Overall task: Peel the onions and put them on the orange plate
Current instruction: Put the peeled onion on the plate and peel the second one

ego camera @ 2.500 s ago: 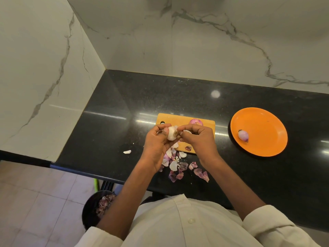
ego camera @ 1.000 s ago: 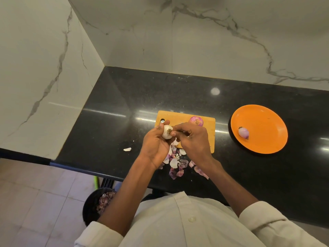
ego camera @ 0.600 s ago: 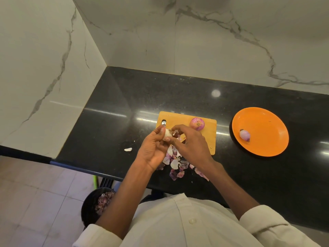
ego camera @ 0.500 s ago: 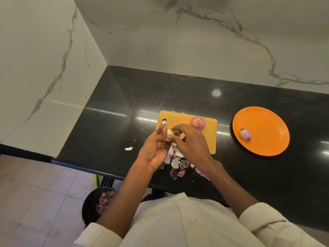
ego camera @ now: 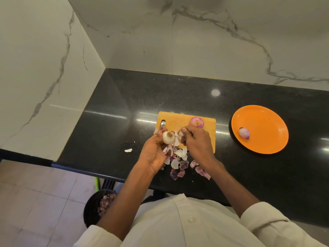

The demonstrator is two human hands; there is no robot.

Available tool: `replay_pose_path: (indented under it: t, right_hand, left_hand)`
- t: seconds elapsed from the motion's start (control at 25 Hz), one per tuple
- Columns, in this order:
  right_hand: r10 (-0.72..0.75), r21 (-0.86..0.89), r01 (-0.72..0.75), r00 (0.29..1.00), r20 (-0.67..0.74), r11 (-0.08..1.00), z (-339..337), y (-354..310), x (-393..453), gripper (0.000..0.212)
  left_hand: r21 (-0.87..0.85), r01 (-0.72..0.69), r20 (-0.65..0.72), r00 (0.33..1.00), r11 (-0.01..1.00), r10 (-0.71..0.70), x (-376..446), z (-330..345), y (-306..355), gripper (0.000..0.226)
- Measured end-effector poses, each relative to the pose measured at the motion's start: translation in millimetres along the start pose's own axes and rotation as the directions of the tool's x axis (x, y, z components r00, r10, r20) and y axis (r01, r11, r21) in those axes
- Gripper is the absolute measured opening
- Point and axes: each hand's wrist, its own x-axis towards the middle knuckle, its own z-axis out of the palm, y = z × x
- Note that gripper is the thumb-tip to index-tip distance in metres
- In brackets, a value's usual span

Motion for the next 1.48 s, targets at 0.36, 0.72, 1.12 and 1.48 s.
replay_pose_path:
  t: [0.36, 0.72, 1.12, 1.48]
  right_hand:
    - [0.113, 0.375, -0.232, 0.943, 0.313, 0.898, 2.3, -2.2, -10.4, 0.022]
    - [0.044, 0.414, -0.138, 0.973, 0.228, 0.9, -1.7, 9.8, -3.1, 0.048]
    - [0.027, 0.378, -0.116, 0.972, 0.233, 0.918, -5.9, 11.5, -1.1, 0.051]
    - [0.055, 0.53, -0.219, 0.95, 0.307, 0.819, -19.1, 12.3, -9.7, 0.05]
  left_hand:
    - [0.038, -0.102, 0.031, 0.994, 0.994, 0.101, 8.6, -2.7, -7.0, 0.032]
    - [0.511, -0.342, 0.14, 0.938, 0.789, 0.316, 10.5, -0.9, -12.7, 0.031]
    - [0.736, -0.463, 0.184, 0.839, 0.494, 0.512, 10.7, 15.8, -34.2, 0.022]
    - [0.552, -0.278, -0.15, 0.894, 0.786, 0.422, 9.6, 19.4, -38.7, 0.034]
